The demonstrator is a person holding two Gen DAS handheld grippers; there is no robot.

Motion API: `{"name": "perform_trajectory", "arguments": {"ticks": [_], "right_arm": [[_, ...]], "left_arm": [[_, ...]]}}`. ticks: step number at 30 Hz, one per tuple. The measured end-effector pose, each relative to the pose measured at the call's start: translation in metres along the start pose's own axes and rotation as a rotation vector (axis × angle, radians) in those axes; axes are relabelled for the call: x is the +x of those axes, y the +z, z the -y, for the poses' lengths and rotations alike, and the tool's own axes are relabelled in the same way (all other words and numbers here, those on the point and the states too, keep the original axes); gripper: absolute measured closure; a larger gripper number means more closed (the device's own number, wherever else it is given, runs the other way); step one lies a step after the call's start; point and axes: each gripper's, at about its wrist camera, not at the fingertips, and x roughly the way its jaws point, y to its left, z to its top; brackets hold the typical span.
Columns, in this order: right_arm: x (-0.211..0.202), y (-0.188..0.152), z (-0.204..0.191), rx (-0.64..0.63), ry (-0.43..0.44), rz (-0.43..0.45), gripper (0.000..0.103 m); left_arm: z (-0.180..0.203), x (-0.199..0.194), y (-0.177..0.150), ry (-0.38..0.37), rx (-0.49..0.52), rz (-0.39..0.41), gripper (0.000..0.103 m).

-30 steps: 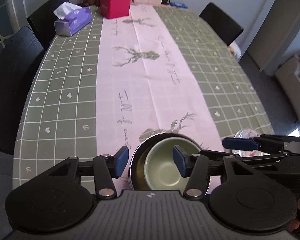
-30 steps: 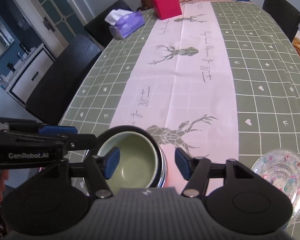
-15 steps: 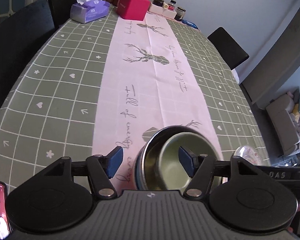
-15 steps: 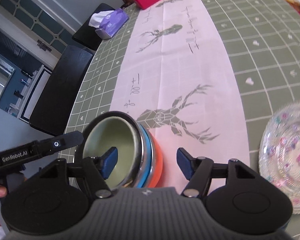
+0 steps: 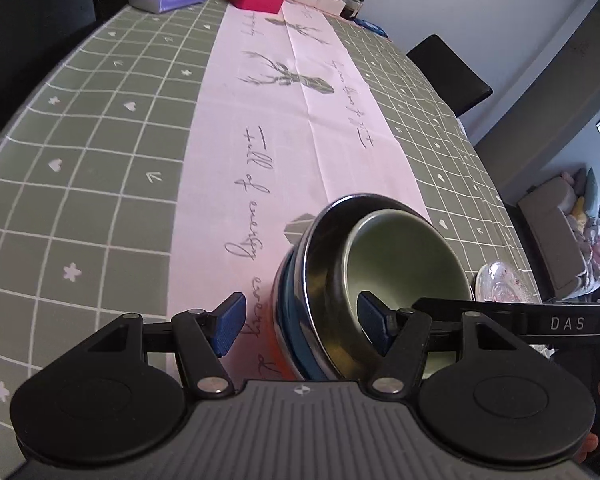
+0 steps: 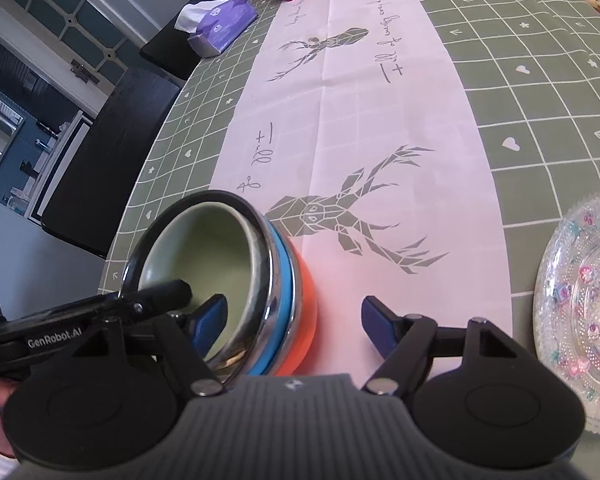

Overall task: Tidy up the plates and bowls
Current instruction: 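Grip the rim of the three nested bowls with both grippers, then lift the nested bowls with both grippers and carry them toward the glass plate stack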

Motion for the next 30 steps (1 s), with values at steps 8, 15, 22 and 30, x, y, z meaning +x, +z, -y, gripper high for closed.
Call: {"name": "perform_trajectory", "arguments": {"ticks": [8, 15, 22, 30], "right_arm": [[0.011, 0.002, 0.003, 0.031, 0.026, -0.026, 0.031], [0.025, 0.000, 0.006, 0.093, 0.065, -0.078, 0.043], [0.034, -0.005, 0.010, 0.170, 0.111, -0.135, 0.048], [0.031, -0.006, 0.013, 0.187, 0.115, -0.128, 0.050]], "left_arm": [[-0.003, 0.004, 0.000, -0.035, -0.041, -0.026, 0.034], [-0.007, 0.004, 0.002, -0.058, -0.098, -0.037, 0.045], [-0.015, 0.018, 0.003, -0.069, -0.162, -0.118, 0.048], [-0.022, 0.022, -0.004, -0.114, -0.230, -0.130, 0.040]]}}
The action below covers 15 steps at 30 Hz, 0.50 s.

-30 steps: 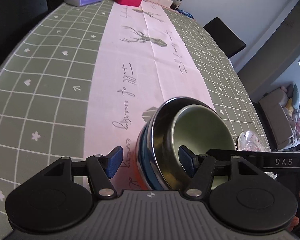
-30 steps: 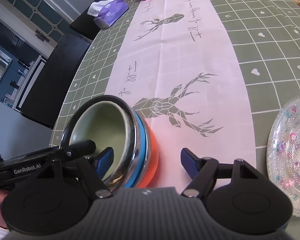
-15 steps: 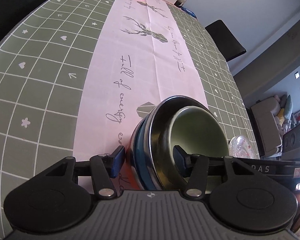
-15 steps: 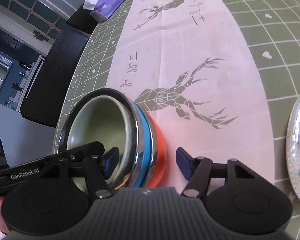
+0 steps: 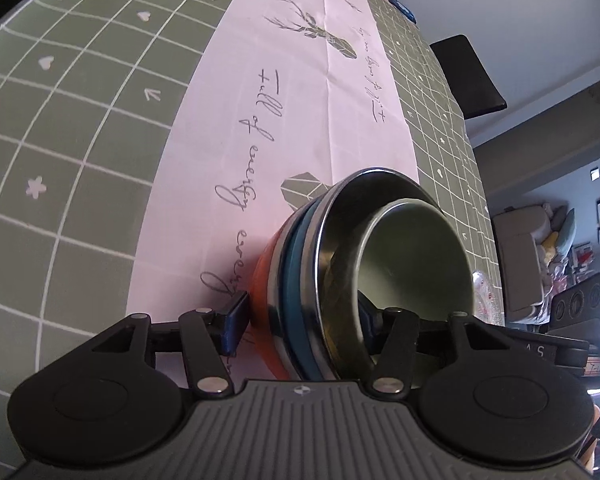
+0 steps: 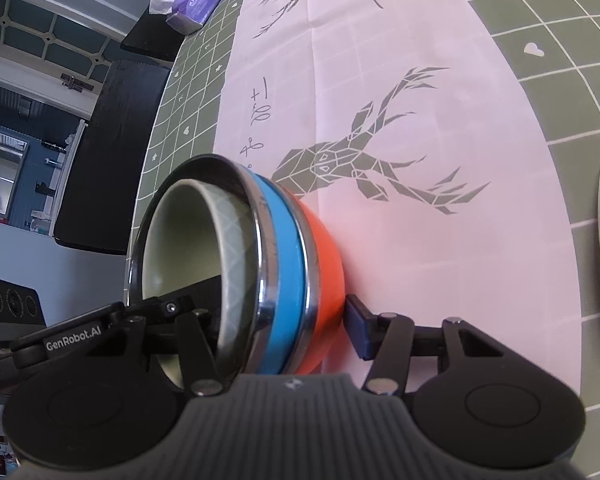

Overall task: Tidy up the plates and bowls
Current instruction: 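Lift the nested bowls with both grippers and carry them toward the glass plate stack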

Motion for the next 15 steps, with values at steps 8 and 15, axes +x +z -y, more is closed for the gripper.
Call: {"name": "perform_trajectory", "arguments": {"ticks": [8, 15], "right_arm": [[-0.007, -0.003, 0.003, -0.011, 0.018, 0.016, 0.048], [-0.011, 0.001, 0.001, -0.029, 0.006, 0.051, 0.049]], "left_arm": [[0.007, -0.011, -0.007, 0.030, 0.037, 0.063, 0.041], [0.015, -0.019, -0.007, 0.061, 0.085, 0.104, 0.048]]}}
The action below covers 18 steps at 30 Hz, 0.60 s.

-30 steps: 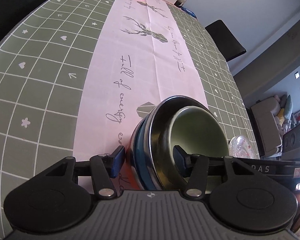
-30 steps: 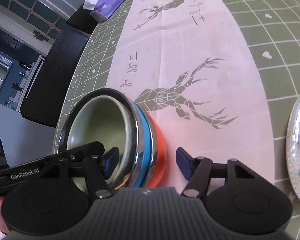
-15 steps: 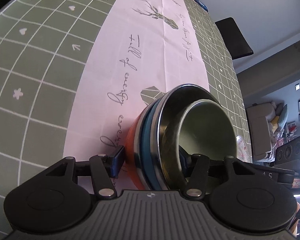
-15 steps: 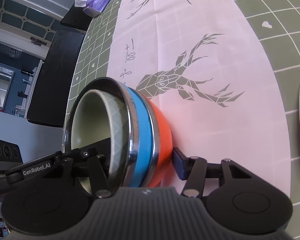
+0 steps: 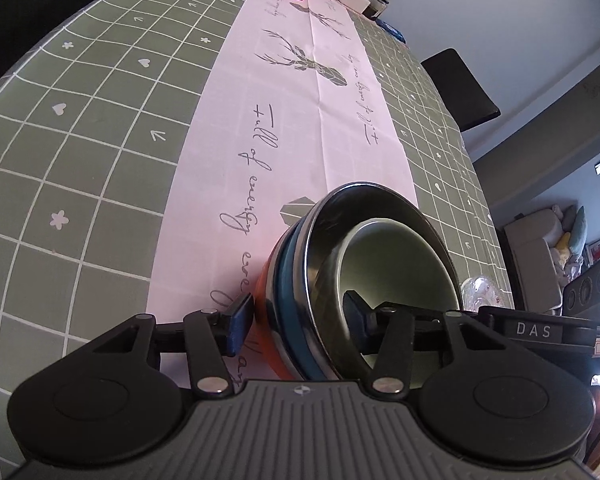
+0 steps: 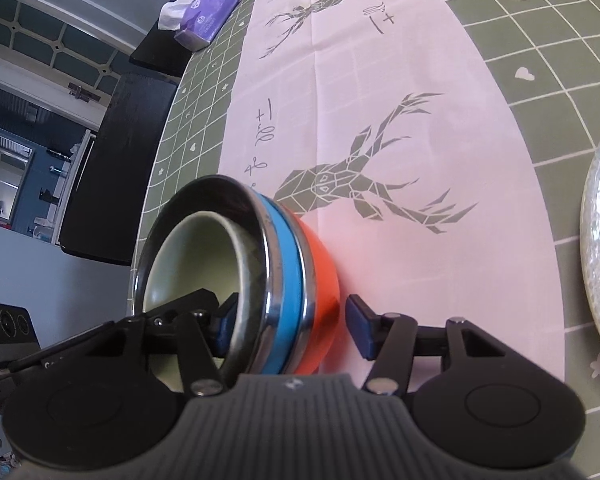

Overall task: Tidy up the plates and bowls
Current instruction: 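Lift the nested bowls with both grippers and carry them toward the glass plate stack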

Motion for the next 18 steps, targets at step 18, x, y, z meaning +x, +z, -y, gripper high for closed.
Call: {"name": "perform_trajectory", "arguments": {"ticks": [18], "right_arm": [[0.002, 0.009, -0.015, -0.034, -0.123, -0.062, 0.060]], "left_arm": [[0.032, 0.012, 0.016, 0.177, 0.146, -0.127, 0.059]]}}
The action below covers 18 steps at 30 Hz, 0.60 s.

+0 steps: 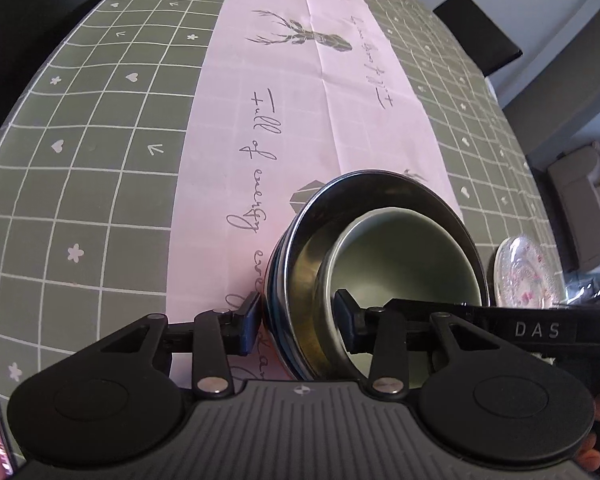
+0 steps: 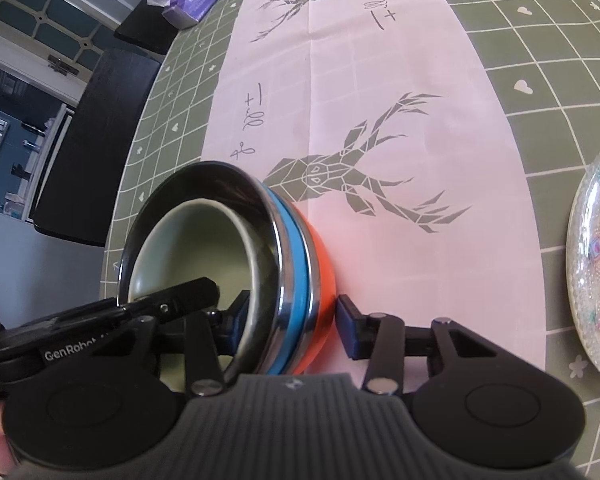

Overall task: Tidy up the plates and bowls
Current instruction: 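Lift the nested bowls with both grippers and carry them toward the glass plate stack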

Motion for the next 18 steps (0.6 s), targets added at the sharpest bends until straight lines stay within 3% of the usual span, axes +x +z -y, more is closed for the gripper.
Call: {"name": "perform_trajectory", "arguments": {"ticks": [9, 14, 18], "right_arm": [[0.001, 0.010, -0.006, 0.031, -0.040, -0.072, 0.062], [0.001, 0.014, -0.013, -0.008, -0.072, -0.100, 0.062], [0.002, 0.016, -0.021, -0.070, -0.098, -0.125, 0.062]], "left_arm": [[0.007, 0.003, 0.012, 0.051, 0.003, -0.102, 0.058], [0.007, 0.005, 0.018, 0.049, 0.027, -0.150, 0.058], [0.010, 0.004, 0.017, 0.052, 0.071, -0.141, 0.057]]}}
